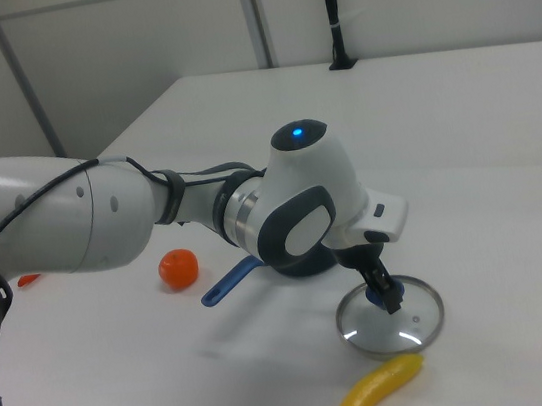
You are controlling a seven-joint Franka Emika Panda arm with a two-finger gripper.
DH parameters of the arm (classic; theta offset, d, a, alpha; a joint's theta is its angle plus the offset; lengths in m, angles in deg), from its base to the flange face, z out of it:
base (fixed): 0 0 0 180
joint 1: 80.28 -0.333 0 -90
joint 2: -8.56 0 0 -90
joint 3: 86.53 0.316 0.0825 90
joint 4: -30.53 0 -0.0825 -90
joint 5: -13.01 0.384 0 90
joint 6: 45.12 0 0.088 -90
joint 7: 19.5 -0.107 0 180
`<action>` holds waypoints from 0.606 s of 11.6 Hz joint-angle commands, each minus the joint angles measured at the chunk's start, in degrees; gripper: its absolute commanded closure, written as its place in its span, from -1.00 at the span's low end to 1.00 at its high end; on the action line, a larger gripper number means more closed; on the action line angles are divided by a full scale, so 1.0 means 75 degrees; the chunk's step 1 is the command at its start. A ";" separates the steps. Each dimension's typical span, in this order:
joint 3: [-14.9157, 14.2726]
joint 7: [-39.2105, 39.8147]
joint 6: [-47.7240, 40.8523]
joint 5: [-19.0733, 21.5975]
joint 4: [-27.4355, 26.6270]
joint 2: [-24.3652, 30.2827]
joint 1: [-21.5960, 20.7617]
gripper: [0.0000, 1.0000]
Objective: Open lid
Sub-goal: 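Lower the glass lid onto the table and open the gripper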
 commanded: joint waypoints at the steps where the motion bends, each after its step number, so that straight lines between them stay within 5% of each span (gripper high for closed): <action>1: -0.0022 -0.0217 0.0199 0.0124 -0.0074 -0.0017 -0.0056 -0.43; 3: -0.0022 -0.0240 0.0199 0.0135 -0.0074 -0.0029 -0.0056 -0.70; 4: -0.0022 -0.0333 0.0188 0.0124 -0.0051 -0.0017 -0.0056 -1.00; 7: -0.0022 -0.0405 -0.0476 0.0100 0.0183 0.0403 -0.0067 -1.00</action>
